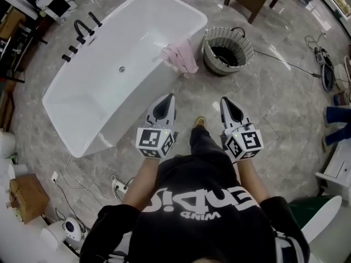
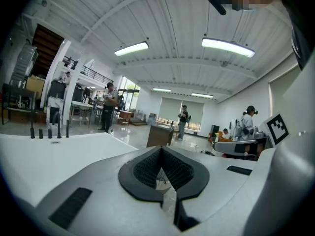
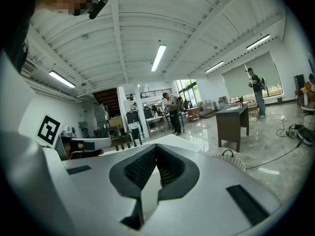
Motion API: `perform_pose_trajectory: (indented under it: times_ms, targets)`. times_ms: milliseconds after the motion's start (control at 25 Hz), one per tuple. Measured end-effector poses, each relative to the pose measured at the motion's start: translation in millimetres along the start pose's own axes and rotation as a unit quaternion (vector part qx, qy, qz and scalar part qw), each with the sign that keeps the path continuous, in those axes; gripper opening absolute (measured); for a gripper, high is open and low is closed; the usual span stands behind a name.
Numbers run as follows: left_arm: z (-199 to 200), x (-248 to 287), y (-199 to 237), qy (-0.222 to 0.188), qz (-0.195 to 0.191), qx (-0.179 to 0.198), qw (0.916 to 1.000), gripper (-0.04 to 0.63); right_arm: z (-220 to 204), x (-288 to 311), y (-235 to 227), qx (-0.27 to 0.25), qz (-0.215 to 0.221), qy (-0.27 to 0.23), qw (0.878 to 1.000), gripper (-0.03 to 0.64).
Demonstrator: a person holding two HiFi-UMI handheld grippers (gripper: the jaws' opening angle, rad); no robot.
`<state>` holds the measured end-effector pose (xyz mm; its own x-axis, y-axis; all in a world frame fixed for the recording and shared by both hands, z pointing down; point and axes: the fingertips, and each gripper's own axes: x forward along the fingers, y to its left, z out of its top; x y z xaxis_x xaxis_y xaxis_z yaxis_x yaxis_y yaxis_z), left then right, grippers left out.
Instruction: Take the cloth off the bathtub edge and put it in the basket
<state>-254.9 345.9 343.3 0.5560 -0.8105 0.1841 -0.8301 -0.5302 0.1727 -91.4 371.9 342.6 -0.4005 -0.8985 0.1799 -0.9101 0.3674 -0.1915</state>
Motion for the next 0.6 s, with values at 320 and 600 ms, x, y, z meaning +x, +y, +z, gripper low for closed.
perform_pose_trajectory:
  times_ms: [320,600]
  targets:
    - [32.1,85.2,19.0,-0.008,0.022,-0.003,0.9997,0.009,37.2,70.3,-57.3,-0.011,0.03,0.001,1.0,0.009]
    - [48.4,148.2,36.1,-0.018,0.048,-0.007,0.9987,0.009,50.0,124.7,-105.0,-0.01,0.053,0.009,0.999,0.009]
